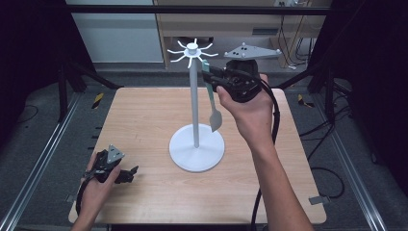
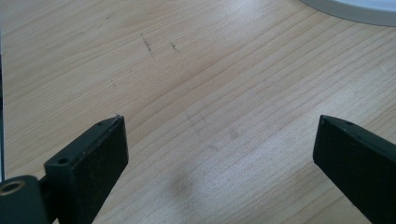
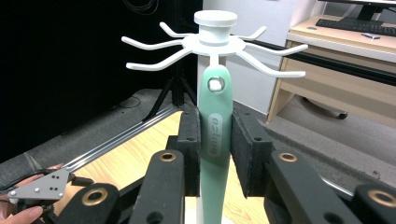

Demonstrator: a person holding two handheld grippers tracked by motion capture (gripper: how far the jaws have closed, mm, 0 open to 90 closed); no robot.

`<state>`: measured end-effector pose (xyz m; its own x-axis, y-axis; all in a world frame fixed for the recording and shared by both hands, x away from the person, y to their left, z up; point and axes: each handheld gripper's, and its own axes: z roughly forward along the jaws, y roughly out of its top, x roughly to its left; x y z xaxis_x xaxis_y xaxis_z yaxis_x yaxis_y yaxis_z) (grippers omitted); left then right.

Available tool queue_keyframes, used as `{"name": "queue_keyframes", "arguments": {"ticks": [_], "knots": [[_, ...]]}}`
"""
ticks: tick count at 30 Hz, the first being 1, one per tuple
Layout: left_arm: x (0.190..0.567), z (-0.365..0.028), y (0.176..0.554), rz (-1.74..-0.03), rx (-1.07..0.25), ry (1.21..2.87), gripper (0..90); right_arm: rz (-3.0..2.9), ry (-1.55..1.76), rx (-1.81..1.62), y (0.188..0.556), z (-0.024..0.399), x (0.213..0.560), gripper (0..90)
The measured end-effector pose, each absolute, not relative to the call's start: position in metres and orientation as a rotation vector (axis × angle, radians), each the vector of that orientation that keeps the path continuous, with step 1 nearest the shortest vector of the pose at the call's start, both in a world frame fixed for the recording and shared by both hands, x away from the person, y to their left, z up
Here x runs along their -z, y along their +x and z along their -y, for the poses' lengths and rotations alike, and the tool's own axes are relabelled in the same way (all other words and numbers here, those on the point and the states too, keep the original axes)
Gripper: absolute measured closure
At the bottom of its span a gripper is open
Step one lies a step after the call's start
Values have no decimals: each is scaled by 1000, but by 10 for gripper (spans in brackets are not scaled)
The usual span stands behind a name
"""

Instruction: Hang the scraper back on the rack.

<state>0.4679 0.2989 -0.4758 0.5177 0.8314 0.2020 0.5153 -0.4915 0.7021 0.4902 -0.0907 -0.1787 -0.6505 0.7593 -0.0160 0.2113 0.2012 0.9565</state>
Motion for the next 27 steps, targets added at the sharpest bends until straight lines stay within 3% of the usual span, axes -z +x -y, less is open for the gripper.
{"name": "queue_keyframes", "arguments": {"ticks": [27], "knots": [[476, -298, 468, -1086, -715, 2174, 30, -1980, 909, -1472, 490, 91, 181, 736]]}}
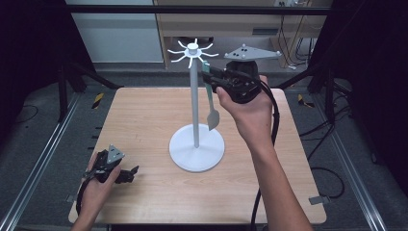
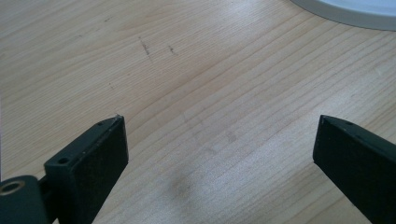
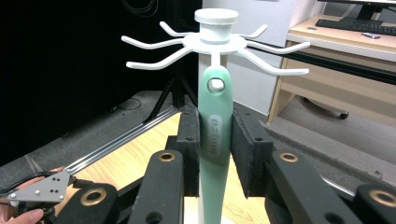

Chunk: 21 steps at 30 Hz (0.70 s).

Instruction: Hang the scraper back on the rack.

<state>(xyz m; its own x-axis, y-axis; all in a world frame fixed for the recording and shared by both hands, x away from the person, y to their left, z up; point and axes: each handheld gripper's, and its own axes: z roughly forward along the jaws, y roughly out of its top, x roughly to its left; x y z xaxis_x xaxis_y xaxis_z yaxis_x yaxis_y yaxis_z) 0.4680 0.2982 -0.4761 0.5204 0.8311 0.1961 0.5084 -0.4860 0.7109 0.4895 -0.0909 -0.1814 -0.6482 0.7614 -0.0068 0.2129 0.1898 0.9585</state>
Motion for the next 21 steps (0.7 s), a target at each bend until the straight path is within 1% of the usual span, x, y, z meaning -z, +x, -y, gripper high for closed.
{"name": "queue_keyframes", "arguments": {"ticks": [14, 21], "knots": [[475, -300, 468, -1089, -718, 2160, 30, -1965, 917, -1476, 486, 94, 180, 721], [473, -301, 466, -1092, -720, 2145, 30, -1938, 929, -1480, 479, 108, 175, 713]]}}
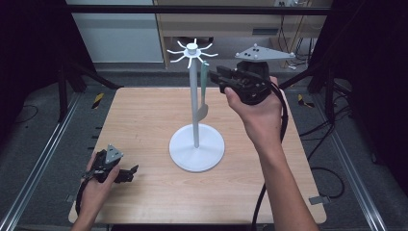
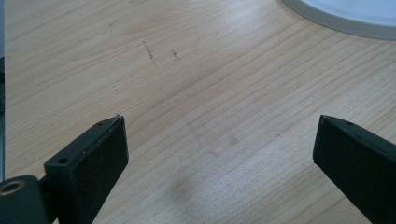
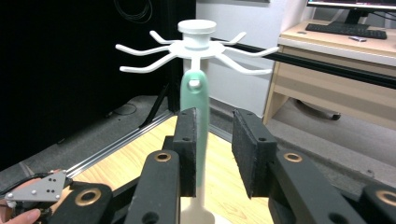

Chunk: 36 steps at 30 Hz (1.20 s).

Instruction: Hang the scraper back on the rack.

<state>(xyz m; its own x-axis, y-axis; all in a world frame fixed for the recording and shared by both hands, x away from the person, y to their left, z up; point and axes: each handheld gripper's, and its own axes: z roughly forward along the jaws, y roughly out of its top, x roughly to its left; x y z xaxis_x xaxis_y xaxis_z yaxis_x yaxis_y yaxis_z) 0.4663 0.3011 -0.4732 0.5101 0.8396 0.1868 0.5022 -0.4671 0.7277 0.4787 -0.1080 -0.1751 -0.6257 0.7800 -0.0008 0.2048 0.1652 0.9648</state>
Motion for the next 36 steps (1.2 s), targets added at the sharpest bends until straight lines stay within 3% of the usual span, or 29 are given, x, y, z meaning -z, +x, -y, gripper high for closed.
{"name": "queue_keyframes", "arguments": {"ticks": [11, 20, 24, 26, 36], "knots": [[471, -305, 466, -1095, -737, 2129, 30, -1900, 972, -1439, 467, 142, 177, 707], [472, -306, 467, -1097, -778, 2131, 30, -1890, 1019, -1394, 469, 158, 192, 634], [471, -309, 466, -1109, -809, 2113, 29, -1873, 1064, -1373, 471, 162, 200, 529], [472, -310, 466, -1109, -806, 2123, 29, -1855, 1084, -1349, 473, 163, 207, 422], [472, -307, 465, -1097, -800, 2125, 29, -1841, 1147, -1301, 476, 169, 239, 241]]}}
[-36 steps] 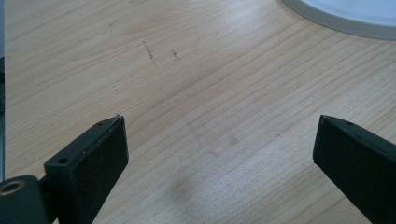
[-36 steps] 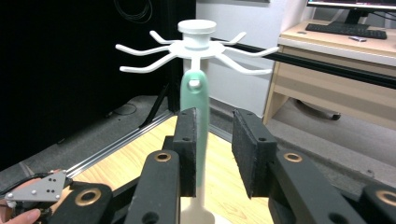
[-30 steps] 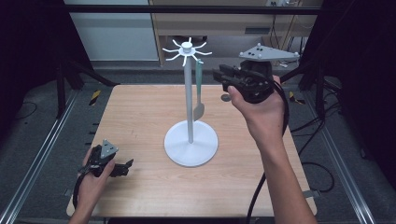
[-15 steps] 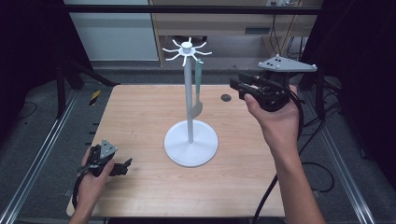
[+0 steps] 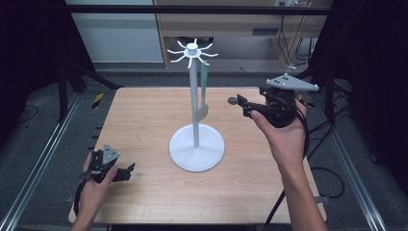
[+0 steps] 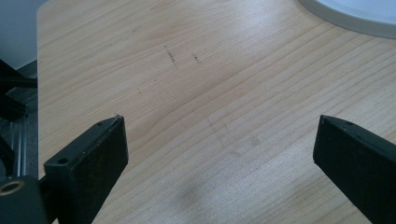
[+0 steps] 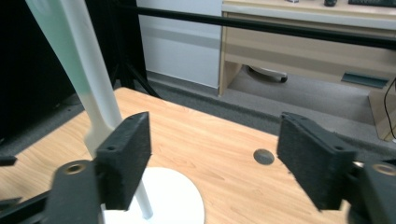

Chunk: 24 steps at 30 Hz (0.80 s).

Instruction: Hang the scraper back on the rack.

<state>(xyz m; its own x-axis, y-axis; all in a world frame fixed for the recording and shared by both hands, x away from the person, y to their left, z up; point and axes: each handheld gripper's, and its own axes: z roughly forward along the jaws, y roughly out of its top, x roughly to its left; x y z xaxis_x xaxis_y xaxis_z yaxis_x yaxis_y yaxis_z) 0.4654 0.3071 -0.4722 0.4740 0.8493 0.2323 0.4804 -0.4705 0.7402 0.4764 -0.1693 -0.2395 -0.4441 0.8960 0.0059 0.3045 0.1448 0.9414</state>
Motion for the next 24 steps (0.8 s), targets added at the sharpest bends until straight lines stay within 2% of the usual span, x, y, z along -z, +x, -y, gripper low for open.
{"name": "queue_keyframes", "arguments": {"ticks": [18, 24], "knots": [[472, -306, 465, -1078, -799, 2118, 29, -1908, 1181, -1247, 472, 174, 316, 111], [471, -306, 465, -1078, -799, 2115, 29, -1927, 1199, -1232, 470, 172, 343, 93]]}}
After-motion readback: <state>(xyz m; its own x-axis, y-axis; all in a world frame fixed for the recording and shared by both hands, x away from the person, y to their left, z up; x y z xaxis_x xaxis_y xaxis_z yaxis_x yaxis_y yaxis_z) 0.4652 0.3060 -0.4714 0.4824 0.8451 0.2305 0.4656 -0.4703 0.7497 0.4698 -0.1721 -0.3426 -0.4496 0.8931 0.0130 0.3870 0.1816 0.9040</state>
